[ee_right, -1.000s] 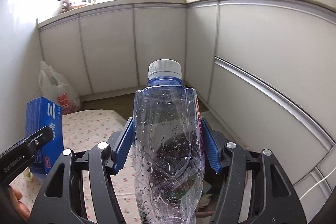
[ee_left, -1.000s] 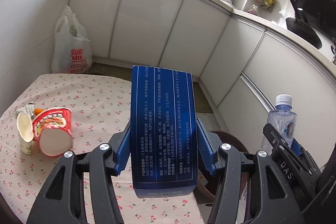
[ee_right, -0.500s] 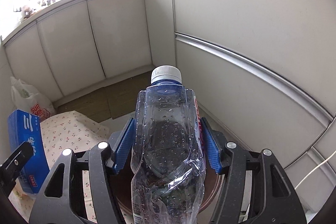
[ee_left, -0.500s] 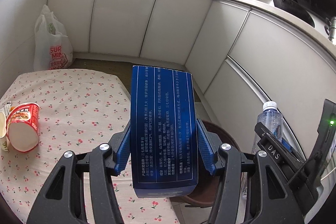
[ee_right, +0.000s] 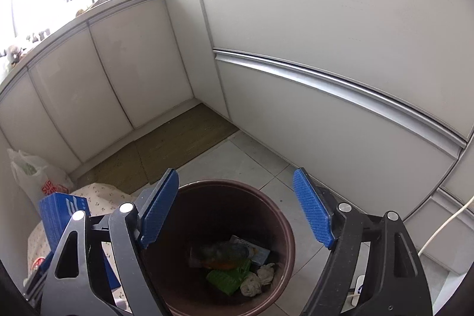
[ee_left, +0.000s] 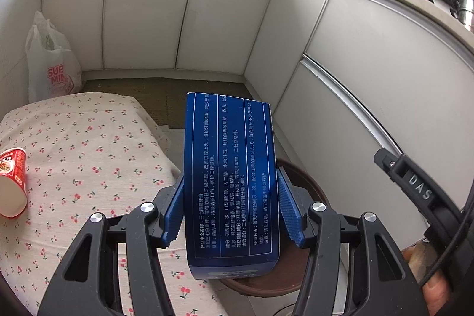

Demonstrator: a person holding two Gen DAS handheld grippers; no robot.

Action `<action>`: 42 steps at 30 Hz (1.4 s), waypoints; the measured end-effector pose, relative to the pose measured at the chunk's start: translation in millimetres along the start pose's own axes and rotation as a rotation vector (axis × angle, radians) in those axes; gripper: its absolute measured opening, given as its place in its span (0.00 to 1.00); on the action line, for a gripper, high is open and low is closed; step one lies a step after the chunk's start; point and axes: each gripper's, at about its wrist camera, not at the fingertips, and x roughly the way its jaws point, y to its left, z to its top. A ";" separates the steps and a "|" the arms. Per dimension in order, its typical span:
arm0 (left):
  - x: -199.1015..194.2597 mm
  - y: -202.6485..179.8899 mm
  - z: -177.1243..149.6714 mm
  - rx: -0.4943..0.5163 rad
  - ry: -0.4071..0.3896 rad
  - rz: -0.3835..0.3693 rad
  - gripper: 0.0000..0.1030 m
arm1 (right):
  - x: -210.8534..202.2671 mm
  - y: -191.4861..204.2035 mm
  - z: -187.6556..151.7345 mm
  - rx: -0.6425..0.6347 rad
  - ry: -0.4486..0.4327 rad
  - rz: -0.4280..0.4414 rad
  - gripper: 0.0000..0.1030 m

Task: Collect trash
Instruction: 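Drop the bottle into the bin with the right tool while the left tool drops the carton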

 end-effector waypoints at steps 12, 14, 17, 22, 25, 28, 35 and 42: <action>37.9 -38.8 -5.0 0.079 0.079 -0.033 0.55 | -4.4 -34.8 9.9 0.077 -0.030 -0.067 0.83; 44.2 -43.2 -4.9 0.088 0.094 -0.039 0.55 | -4.0 -39.2 10.3 0.088 -0.030 -0.082 0.83; 50.7 -46.7 -4.5 0.099 0.111 -0.041 0.56 | -3.1 -45.2 10.6 0.103 -0.026 -0.093 0.84; 50.1 -46.9 -5.3 0.095 0.110 -0.029 0.69 | -1.4 -44.1 9.1 0.092 -0.017 -0.095 0.85; 47.4 -43.1 -5.0 0.090 0.108 -0.015 0.69 | -1.2 -40.9 9.2 0.083 -0.015 -0.094 0.85; 42.3 -35.0 -2.1 0.081 0.099 0.002 0.69 | 0.0 -34.2 8.6 0.069 -0.005 -0.084 0.85; 24.3 1.2 5.9 0.020 0.075 0.048 0.72 | -3.3 3.3 -2.3 -0.030 0.009 -0.050 0.88; -1.9 57.6 8.5 -0.048 0.040 0.124 0.73 | -7.1 57.4 -15.4 -0.147 0.013 -0.002 0.90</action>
